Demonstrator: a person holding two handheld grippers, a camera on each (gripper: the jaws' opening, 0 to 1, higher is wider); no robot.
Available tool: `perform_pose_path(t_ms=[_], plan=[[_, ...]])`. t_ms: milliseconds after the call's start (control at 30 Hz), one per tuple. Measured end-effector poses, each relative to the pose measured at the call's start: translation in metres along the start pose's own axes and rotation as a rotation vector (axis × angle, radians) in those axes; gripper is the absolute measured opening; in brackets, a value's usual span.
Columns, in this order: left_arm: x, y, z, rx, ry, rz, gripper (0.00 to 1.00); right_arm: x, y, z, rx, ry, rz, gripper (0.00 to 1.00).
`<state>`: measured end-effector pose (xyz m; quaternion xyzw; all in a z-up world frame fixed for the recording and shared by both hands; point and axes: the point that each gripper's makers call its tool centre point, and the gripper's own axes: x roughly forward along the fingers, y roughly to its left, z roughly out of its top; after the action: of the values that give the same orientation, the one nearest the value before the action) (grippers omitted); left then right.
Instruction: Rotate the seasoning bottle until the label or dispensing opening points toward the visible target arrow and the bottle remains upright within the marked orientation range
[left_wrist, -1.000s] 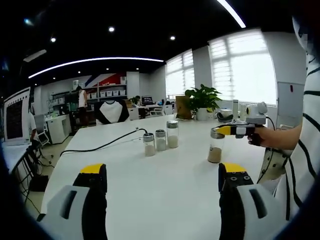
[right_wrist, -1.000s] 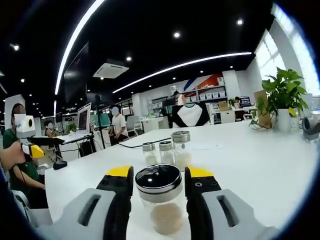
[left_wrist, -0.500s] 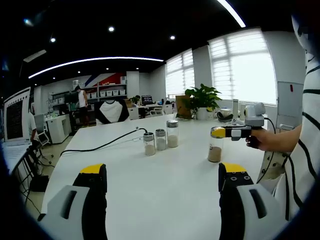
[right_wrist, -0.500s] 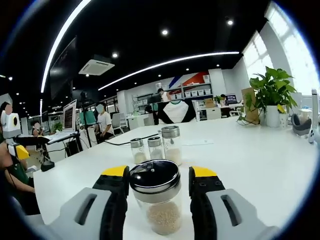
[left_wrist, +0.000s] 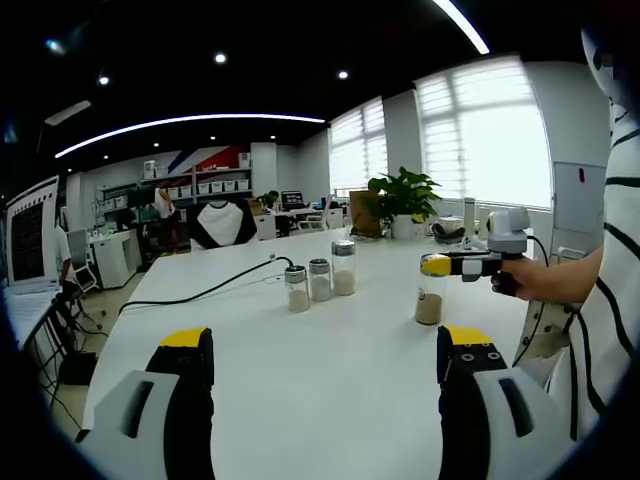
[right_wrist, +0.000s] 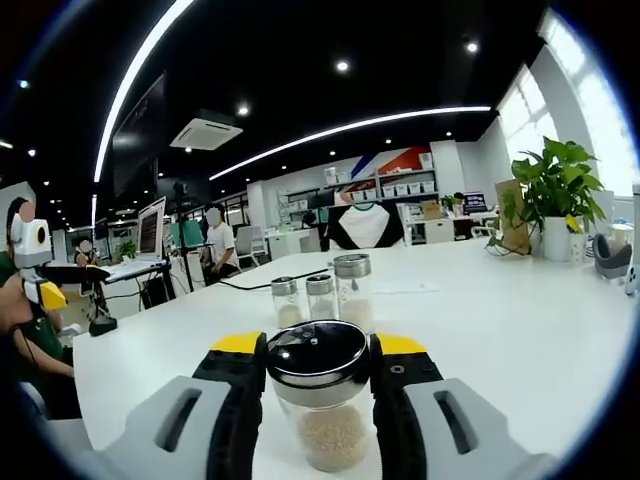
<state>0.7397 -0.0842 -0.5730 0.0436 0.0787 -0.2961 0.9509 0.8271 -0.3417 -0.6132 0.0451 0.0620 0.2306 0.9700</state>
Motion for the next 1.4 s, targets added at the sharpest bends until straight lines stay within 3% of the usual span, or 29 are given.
perform_pose_path(t_ms=[333,767,1400], plan=[[-0.0015,0.0003,-0.0014,-0.005,0.001,0.006,0.97,-0.0001,0.0023,-0.0008,-0.027,0.017,0.097,0.4],[-0.0008,-0.0022,-0.0018,-0.005,0.003,0.005,0.97,-0.0012,0.0032,-0.0009,-0.033,0.015,0.169,0.4],[-0.0021,-0.0027,-0.0012,-0.002,0.002,0.005,0.97,-0.0031,0.008,-0.0011,-0.052,0.029,0.394,0.39]])
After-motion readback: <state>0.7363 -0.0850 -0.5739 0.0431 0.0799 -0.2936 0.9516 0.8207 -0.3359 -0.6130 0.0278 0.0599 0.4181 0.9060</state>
